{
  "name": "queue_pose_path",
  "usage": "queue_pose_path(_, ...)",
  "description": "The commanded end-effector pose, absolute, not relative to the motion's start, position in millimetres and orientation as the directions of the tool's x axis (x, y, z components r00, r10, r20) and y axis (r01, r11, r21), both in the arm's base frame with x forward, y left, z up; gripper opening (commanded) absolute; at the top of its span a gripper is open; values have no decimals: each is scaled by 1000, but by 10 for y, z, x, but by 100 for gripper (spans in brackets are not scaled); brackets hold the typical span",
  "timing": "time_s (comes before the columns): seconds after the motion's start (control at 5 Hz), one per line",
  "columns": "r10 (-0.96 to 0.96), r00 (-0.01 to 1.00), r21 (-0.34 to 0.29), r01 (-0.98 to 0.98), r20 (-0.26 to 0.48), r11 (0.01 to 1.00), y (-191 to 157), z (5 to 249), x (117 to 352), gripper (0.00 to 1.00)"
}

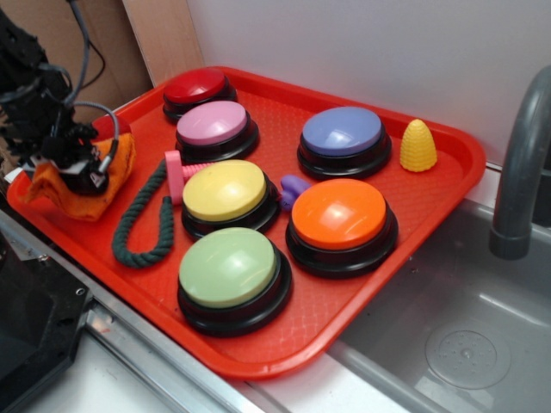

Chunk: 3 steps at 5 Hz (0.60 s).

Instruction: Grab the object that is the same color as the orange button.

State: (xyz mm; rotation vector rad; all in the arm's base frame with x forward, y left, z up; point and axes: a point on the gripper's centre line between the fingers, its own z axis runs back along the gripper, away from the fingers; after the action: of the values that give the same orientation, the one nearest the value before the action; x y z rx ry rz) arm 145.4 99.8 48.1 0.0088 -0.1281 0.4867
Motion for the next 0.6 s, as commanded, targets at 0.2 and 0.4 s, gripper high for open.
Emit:
queue_pose_path(0.2, 422, 895, -153, -401, 146, 903, 201, 1552, 1607, 0)
queue_pose_path(0.4, 397, 904, -182, -369, 156, 911, -19, 1719, 1647, 0)
